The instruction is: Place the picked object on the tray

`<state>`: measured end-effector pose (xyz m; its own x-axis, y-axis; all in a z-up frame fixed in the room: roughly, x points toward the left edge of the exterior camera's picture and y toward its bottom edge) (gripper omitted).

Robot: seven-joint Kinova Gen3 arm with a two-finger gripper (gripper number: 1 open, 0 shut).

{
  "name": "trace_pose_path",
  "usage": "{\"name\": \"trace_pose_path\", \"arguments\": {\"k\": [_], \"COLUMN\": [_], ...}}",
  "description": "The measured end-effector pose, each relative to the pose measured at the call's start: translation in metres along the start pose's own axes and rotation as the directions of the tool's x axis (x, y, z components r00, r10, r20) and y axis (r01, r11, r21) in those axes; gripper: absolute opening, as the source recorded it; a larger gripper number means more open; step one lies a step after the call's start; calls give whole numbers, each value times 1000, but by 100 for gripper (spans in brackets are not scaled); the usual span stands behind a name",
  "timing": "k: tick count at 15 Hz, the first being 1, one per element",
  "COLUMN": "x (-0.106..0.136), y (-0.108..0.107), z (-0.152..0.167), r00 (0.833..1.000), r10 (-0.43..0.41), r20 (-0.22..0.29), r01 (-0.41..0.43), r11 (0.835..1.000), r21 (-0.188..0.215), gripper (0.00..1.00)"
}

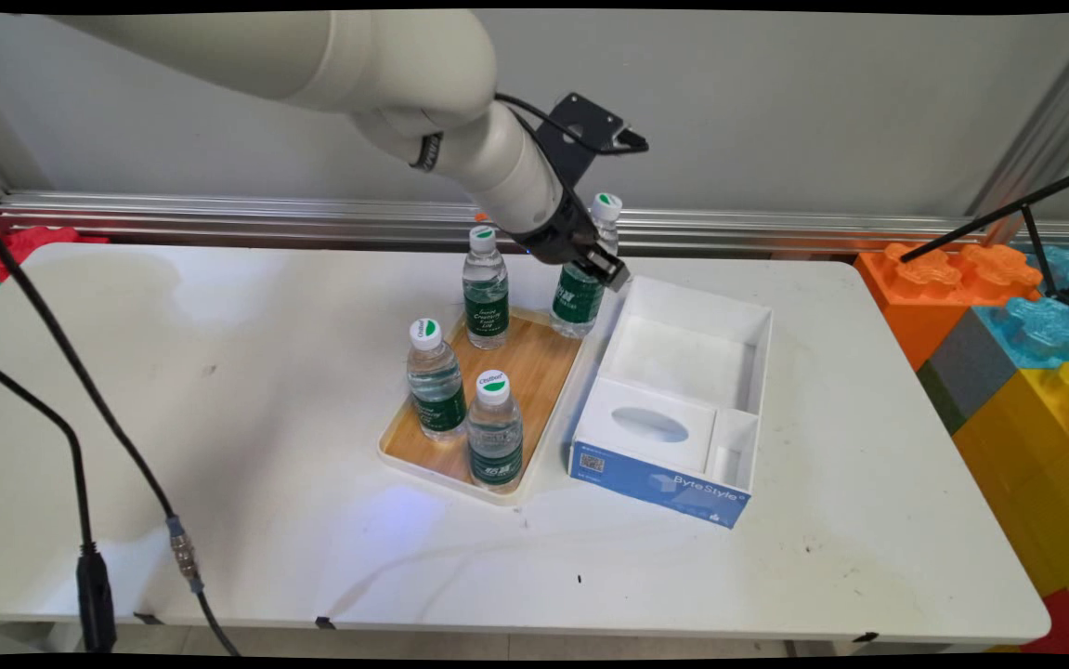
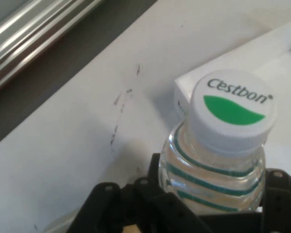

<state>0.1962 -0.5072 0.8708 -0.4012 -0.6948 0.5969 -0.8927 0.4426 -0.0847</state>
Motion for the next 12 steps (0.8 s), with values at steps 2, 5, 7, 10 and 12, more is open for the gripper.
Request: {"name": "trace_pose_path", "arguments": {"k": [2, 5, 7, 10, 12], "x": [-4, -10, -15, -21, -23], "y": [1, 1, -1, -1, 0], "z": [6, 14, 20, 27, 30], "r00": [1000, 1000, 999, 999, 999], "r10": [-7, -12, -13, -15, -16], "r20": [9, 24, 37, 43, 43], "r01": [7, 11, 11, 13, 13], "r11": [1000, 1000, 999, 998, 998], "r21": [11, 29, 45, 55, 54], "gripper": [0, 0, 0, 0, 0]}}
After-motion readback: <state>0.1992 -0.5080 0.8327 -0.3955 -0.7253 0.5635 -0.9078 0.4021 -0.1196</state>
